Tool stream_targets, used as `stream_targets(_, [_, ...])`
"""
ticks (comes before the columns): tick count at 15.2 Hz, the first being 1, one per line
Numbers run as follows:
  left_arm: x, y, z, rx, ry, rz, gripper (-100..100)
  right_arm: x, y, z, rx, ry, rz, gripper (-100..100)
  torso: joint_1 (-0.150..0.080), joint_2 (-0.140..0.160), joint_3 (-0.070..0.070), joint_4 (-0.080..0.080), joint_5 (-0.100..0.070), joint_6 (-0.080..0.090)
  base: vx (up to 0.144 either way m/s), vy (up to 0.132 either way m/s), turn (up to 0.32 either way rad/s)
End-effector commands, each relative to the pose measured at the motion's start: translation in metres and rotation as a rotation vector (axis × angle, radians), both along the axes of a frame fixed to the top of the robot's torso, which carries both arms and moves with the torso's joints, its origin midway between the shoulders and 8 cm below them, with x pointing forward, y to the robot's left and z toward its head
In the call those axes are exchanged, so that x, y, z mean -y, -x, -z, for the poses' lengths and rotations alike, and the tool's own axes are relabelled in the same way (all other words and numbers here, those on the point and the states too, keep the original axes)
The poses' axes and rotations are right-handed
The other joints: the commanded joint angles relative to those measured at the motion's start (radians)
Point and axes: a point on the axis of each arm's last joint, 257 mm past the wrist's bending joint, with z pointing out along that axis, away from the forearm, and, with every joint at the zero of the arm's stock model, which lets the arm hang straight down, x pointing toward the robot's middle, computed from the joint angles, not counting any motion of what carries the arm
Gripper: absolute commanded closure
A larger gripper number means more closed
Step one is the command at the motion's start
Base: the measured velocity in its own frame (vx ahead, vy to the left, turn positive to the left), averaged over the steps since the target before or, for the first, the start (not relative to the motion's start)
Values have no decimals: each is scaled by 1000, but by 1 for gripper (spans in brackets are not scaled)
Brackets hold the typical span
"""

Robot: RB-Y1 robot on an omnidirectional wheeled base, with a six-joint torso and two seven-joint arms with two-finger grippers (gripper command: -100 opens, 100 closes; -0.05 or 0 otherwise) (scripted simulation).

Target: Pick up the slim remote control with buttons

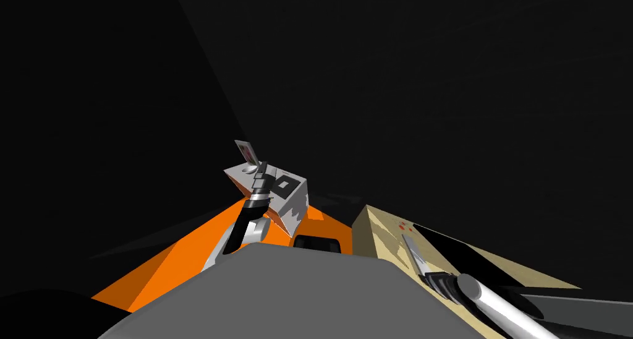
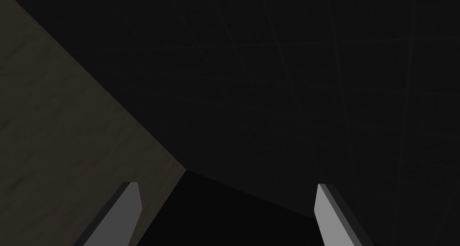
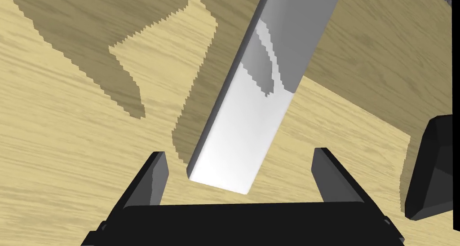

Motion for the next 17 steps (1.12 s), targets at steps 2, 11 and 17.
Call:
stream_targets(2, [0,0,0,0,0,0,0,0,21,4,-36,-44,66,-100,0,0,0,0,0,0,148,-28,28])
stream_targets(11, [0,0,0,0,0,0,0,-3,82,10,-112,-189,308,-100,-1,3,2,1,0,0,109,-28,30])
stream_targets(17, [0,0,0,0,0,0,0,-11,113,10,-146,-271,444,-100,-1,4,2,1,0,0,121,-48,24])
